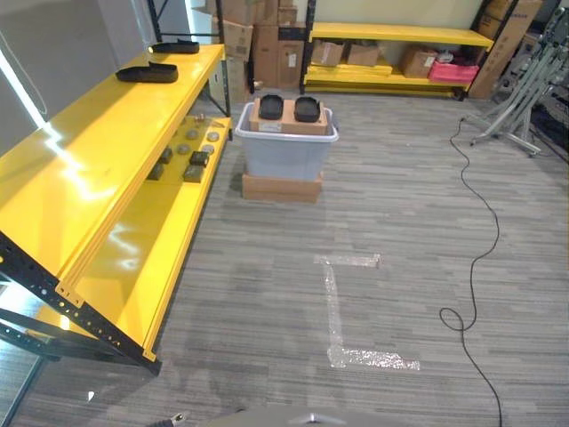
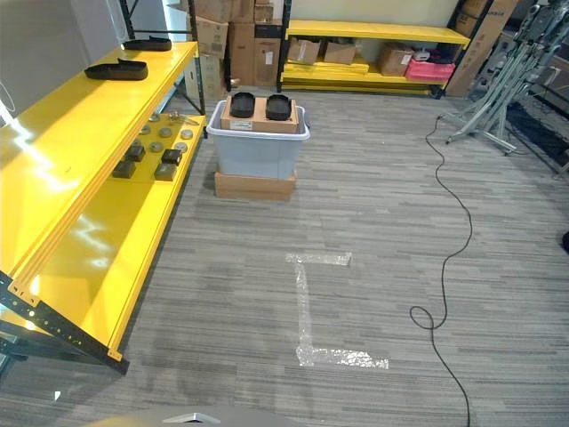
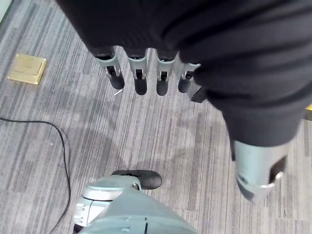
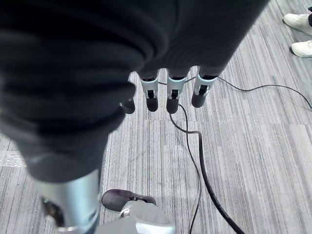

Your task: Move parts from the plastic box to the shelf.

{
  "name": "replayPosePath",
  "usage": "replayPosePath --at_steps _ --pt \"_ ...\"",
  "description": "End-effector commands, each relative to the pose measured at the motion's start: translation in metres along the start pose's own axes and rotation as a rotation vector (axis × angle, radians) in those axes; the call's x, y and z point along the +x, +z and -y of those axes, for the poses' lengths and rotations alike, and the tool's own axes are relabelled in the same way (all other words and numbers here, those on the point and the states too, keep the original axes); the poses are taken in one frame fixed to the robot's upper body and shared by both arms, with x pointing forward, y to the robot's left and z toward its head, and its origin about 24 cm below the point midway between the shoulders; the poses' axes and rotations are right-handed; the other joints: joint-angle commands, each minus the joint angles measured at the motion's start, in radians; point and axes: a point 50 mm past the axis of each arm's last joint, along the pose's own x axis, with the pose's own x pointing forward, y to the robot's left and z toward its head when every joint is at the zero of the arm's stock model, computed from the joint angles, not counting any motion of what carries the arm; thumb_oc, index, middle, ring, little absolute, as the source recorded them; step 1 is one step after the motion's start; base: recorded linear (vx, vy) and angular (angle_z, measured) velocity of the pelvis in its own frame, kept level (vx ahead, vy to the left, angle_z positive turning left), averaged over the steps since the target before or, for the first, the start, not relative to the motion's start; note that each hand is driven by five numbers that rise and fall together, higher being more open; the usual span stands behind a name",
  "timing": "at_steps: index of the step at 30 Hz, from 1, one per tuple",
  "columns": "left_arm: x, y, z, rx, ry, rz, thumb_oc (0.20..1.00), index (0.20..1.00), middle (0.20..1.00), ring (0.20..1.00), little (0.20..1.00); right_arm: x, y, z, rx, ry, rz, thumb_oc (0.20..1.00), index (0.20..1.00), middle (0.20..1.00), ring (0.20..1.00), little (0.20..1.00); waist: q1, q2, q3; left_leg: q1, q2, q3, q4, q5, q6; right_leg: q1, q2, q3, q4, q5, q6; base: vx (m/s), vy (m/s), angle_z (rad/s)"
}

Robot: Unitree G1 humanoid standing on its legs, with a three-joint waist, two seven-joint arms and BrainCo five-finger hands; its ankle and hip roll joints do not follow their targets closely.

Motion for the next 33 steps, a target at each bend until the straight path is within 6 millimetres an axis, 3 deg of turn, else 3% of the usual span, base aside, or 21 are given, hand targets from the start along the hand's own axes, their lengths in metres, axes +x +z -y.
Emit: replayPosePath --at_steps 1,8,10,15,16,18,19,20,22,23,27,30,32,33 --pt "0.001 0.004 0.007 0.019 0.0 -0.027 1.0 1.0 1.0 1.0 1.0 0.001 -0.005 0.008 0.067 -0.008 -0.053 1.0 1.0 1.0 1.0 1.0 0.03 0.003 0.012 0.003 -0.019 0.067 0.036 -0.099 0.008 -0.026 -0.058 0.024 0.009 -0.021 0.096 0.05 0.065 -0.01" --pt "0.001 0.001 0.005 0.006 -0.038 -0.042 1.0 1.0 1.0 1.0 1.0 0.001 0.003 0.008 0.191 0.05 0.031 1.0 1.0 1.0 1.0 1.0 0.012 0.019 0.039 -0.034 -0.047 0.053 0.102 -0.133 0.058 -0.115 -0.097 0.065 0.201 -0.06 0.104 0.08 0.166 -0.08" --pt "0.001 0.008 0.004 0.013 -0.044 -0.03 1.0 1.0 1.0 1.0 1.0 0.0 0.013 0.01 0.223 0.064 0.075 1.0 1.0 1.0 1.0 1.0 0.001 0.024 0.07 -0.069 -0.071 0.034 0.159 -0.152 0.098 -0.207 -0.114 0.086 0.378 -0.051 0.106 0.01 0.193 -0.13" --pt "0.001 0.012 0.003 0.02 -0.051 -0.04 1.0 1.0 1.0 1.0 1.0 -0.001 0.022 0.02 0.272 0.062 0.127 1.0 1.0 1.0 1.0 1.0 -0.014 0.052 0.134 -0.093 -0.104 0.036 0.25 -0.204 0.146 -0.44 -0.129 0.115 0.758 0.06 0.117 0.04 0.167 0.01" --pt "0.001 0.011 0.002 0.018 -0.05 -0.04 1.0 1.0 1.0 1.0 1.0 -0.001 0.022 0.021 0.271 0.062 0.13 1.0 1.0 1.0 1.0 1.0 -0.014 0.053 0.137 -0.092 -0.105 0.038 0.252 -0.206 0.147 -0.451 -0.132 0.112 0.762 0.066 0.119 0.21 0.144 -0.05" --pt "0.001 0.01 -0.001 0.021 -0.043 -0.047 1.0 1.0 1.0 1.0 1.0 -0.001 0.022 0.022 0.262 0.075 0.144 1.0 1.0 1.0 1.0 1.0 -0.02 0.042 0.145 -0.08 -0.116 0.046 0.263 -0.223 0.141 -0.475 -0.136 0.079 0.681 0.109 0.139 0.2 -0.03 -0.22" --pt "0.001 0.011 -0.002 0.022 -0.041 -0.047 1.0 1.0 1.0 1.0 1.0 -0.001 0.023 0.021 0.258 0.084 0.151 1.0 1.0 1.0 1.0 1.0 -0.025 0.03 0.148 -0.081 -0.12 0.049 0.272 -0.224 0.136 -0.463 -0.133 0.056 0.575 0.143 0.137 0.26 -0.128 -0.21" --pt "0.001 0.01 -0.002 0.024 -0.039 -0.048 1.0 1.0 1.0 1.0 1.0 -0.001 0.022 0.02 0.257 0.089 0.154 1.0 1.0 1.0 1.0 1.0 -0.029 0.021 0.148 -0.063 -0.126 0.037 0.275 -0.249 0.128 -0.447 -0.126 0.053 0.476 0.15 0.162 0.37 -0.237 -0.05" --pt "0.001 0.01 -0.005 0.048 -0.035 -0.053 1.0 1.0 1.0 1.0 1.0 -0.001 0.02 0.016 0.267 0.101 0.15 1.0 1.0 1.0 1.0 1.0 -0.033 -0.024 0.139 -0.024 -0.149 0.005 0.281 -0.275 0.105 -0.382 -0.126 0.021 0.087 0.179 0.173 0.75 -0.378 0.16" --pt "0.001 0.004 -0.008 0.082 -0.033 -0.064 1.0 1.0 1.0 1.0 1.0 0.0 0.012 0.012 0.284 0.113 0.122 1.0 1.0 1.0 1.0 1.0 -0.022 -0.034 0.12 0.018 -0.143 -0.017 0.283 -0.3 0.097 -0.365 -0.136 0.01 -0.004 0.196 0.187 0.84 -0.362 0.37" --pt "0.001 -0.002 -0.01 0.1 -0.029 -0.072 1.0 1.0 1.0 1.0 1.0 0.001 0.006 0.01 0.293 0.114 0.103 1.0 1.0 1.0 1.0 1.0 -0.016 -0.04 0.109 0.042 -0.13 -0.034 0.312 -0.33 0.092 -0.348 -0.145 0.014 -0.001 0.204 0.184 0.48 -0.236 0.33" --pt "0.001 -0.009 -0.01 0.074 -0.017 -0.084 1.0 1.0 1.0 1.0 1.0 0.002 0.002 0.011 0.265 0.081 0.084 1.0 1.0 1.0 1.0 1.0 -0.021 -0.03 0.083 0.097 -0.081 -0.045 0.31 -0.344 0.059 -0.317 -0.115 0.021 0.06 0.13 0.148 0.52 -0.292 0.3" --pt "0.001 -0.011 -0.009 0.061 -0.022 -0.08 1.0 1.0 1.0 1.0 1.0 0.001 0.006 0.015 0.237 0.055 0.083 1.0 1.0 1.0 1.0 1.0 -0.023 -0.019 0.061 0.129 -0.025 -0.027 0.315 -0.311 0.024 -0.303 -0.08 0.034 0.129 0.078 0.109 0.47 -0.277 0.44" --pt "0.001 -0.011 -0.009 0.046 -0.028 -0.069 1.0 1.0 1.0 1.0 1.0 0.001 0.01 0.019 0.217 0.043 0.095 1.0 1.0 1.0 1.0 1.0 -0.028 -0.014 0.051 0.123 0.018 0.009 0.358 -0.258 0.0 -0.283 -0.058 0.036 0.15 0.052 0.082 0.37 -0.229 0.32"
